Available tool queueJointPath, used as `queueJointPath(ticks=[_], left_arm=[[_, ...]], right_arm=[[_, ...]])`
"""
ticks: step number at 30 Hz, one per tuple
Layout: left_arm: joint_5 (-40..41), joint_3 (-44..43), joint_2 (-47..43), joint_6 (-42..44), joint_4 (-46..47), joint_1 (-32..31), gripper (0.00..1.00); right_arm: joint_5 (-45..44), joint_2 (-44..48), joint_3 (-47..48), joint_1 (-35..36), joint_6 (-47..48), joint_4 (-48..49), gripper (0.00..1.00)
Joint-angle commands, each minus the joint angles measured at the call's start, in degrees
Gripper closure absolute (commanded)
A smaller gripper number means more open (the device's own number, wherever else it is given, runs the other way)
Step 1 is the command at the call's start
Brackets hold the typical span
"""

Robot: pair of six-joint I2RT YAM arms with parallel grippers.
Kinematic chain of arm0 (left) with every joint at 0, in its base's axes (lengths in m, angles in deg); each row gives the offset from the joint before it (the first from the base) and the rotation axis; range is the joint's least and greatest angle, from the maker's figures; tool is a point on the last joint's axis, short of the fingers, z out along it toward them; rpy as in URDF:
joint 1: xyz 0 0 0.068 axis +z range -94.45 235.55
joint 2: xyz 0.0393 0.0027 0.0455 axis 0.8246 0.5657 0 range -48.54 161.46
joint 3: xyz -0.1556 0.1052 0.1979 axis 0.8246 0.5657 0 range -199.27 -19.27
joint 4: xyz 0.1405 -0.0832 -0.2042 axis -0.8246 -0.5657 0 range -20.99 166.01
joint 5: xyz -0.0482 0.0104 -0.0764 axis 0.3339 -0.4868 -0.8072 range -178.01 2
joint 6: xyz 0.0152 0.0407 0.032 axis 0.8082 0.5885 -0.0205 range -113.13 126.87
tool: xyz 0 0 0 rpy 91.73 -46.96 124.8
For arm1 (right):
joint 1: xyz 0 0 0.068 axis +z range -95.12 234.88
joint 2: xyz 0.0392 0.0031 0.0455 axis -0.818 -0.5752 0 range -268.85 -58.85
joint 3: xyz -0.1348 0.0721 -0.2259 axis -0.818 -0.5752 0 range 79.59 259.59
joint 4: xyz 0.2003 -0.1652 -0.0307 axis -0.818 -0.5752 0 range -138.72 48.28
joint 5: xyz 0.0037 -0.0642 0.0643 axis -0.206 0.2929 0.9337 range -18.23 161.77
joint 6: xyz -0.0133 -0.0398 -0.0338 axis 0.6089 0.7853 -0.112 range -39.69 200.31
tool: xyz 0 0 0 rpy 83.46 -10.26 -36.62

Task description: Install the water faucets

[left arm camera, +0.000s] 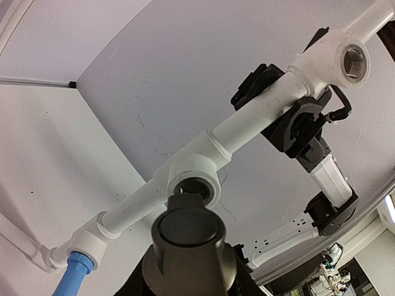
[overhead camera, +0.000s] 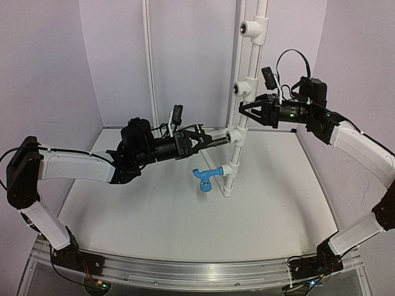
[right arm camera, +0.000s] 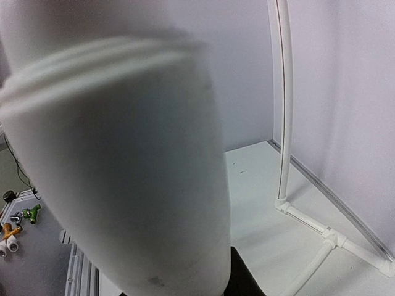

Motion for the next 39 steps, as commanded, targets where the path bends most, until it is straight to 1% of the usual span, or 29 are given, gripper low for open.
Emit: queueJointPath(ticks=[1, 10, 16, 20, 26, 39], left_arm=[[-0.28, -4.88, -0.18, 0.11, 5.03, 0.74, 1.00], [-1.69, -7.22, 1.80, -0.44, 4.51, 0.84, 1.00], [-1.57, -4.79, 1.57, -1.65, 6.73, 0.87, 1.00], [-1.09, -3.28, 0.39, -1.88, 6.04, 0.87, 1.00], [-1.32, -4.80, 1.80, -2.56, 5.88, 0.80, 1.00], [2.85, -4.02, 2.59, -3.17, 7.11, -0.91, 1.00]], right_arm=[[2.25, 0.18, 2.17, -0.02, -6.16, -3.06, 0.96], [2.56, 0.06, 2.09, 0.08, -6.04, -3.35, 0.98], [2.63, 0.00, 2.06, 0.03, -5.96, -3.38, 1.00], [2.64, 0.09, 2.02, 0.04, -5.96, -3.46, 1.00], [2.13, -0.03, 1.98, 0.03, -6.13, -3.44, 1.00], [0.28, -0.19, 2.37, 0.08, -7.42, -3.06, 1.00]])
